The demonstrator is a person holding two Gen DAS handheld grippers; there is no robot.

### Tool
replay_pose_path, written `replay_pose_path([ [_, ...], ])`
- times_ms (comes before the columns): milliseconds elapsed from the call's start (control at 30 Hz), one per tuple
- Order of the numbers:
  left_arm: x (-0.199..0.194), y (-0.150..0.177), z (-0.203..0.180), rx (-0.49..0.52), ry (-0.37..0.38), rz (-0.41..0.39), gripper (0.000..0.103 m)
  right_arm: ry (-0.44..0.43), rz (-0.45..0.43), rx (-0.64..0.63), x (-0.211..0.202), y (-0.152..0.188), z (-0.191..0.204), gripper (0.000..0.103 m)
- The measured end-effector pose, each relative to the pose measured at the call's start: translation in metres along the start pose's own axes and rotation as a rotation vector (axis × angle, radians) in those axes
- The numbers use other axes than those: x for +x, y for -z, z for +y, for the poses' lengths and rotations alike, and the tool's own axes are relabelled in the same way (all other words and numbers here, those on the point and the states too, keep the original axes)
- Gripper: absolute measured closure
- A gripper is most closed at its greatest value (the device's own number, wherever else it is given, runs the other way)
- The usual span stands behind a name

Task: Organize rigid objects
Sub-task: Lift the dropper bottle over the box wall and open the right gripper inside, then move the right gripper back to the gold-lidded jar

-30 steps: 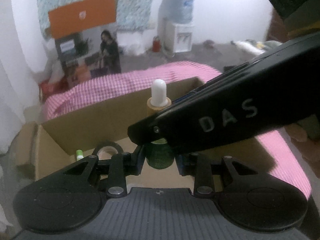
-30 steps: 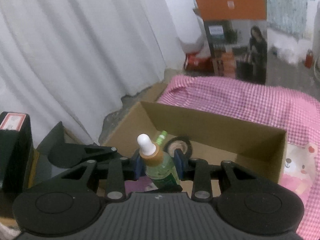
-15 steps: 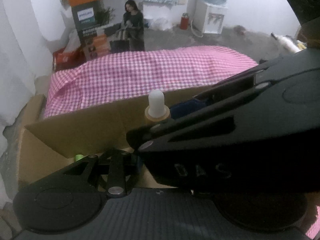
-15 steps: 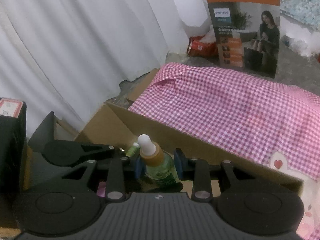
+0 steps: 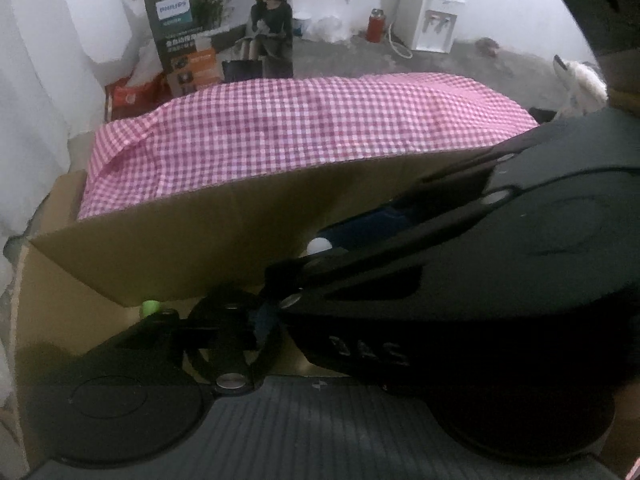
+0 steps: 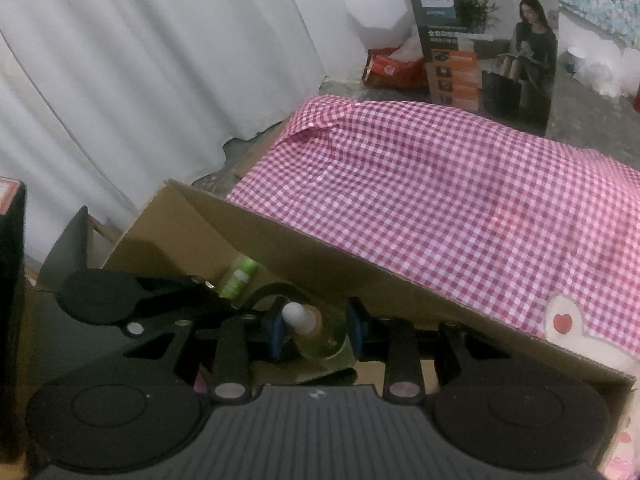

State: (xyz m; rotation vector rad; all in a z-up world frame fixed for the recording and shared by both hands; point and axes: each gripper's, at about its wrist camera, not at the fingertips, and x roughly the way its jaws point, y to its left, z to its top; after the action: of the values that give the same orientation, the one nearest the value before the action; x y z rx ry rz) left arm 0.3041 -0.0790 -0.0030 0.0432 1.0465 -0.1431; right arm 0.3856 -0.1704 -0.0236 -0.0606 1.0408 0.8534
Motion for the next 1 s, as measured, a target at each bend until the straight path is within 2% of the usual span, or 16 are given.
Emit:
replay_pose_path([
  [100,-0.008,0.002,-0.001,0.006,-0.001,-0.016,0.043,0.022,-0.002,-0.004,-0.001,0.000,0.005,0.066],
  [167,-0.016,0.003,-0.001,0.003,-0.001,-0.028,0.031,0.022,-0.012,0.006,-0.007,0.001,0.007,0.065],
  [200,-0.022,0.004,-0.001,0.001,0.003,-0.036,0.029,0.022,-0.021,0.012,-0.012,0.002,0.008,0.062],
  [233,-0.027,0.005,0.000,0.000,0.009,-0.043,0.025,0.025,-0.037,0.017,-0.020,0.004,0.010,0.058],
  [367,-0.058,0.015,0.002,-0.001,0.029,-0.090,0.012,0.026,-0.112,0.033,-0.058,0.015,0.020,0.052],
  [433,-0.077,0.025,0.004,0.006,0.036,-0.131,0.009,0.024,-0.158,0.053,-0.082,0.024,0.026,0.044],
  [567,-0.119,0.053,0.013,0.002,0.069,-0.224,0.005,0.021,-0.248,0.061,-0.130,0.052,0.047,0.039],
  [633,-0.139,0.070,0.019,-0.013,0.093,-0.264,0.005,0.019,-0.292,0.063,-0.153,0.071,0.061,0.031],
  [733,-0.166,0.099,0.029,-0.023,0.119,-0.315,0.004,0.010,-0.338,0.069,-0.177,0.100,0.081,0.029],
  [867,-0.193,0.139,0.036,-0.022,0.137,-0.360,0.003,-0.029,-0.371,0.099,-0.192,0.140,0.102,0.026],
  [1000,-0.199,0.176,0.039,-0.014,0.177,-0.356,0.002,-0.086,-0.373,0.151,-0.189,0.178,0.119,0.026],
])
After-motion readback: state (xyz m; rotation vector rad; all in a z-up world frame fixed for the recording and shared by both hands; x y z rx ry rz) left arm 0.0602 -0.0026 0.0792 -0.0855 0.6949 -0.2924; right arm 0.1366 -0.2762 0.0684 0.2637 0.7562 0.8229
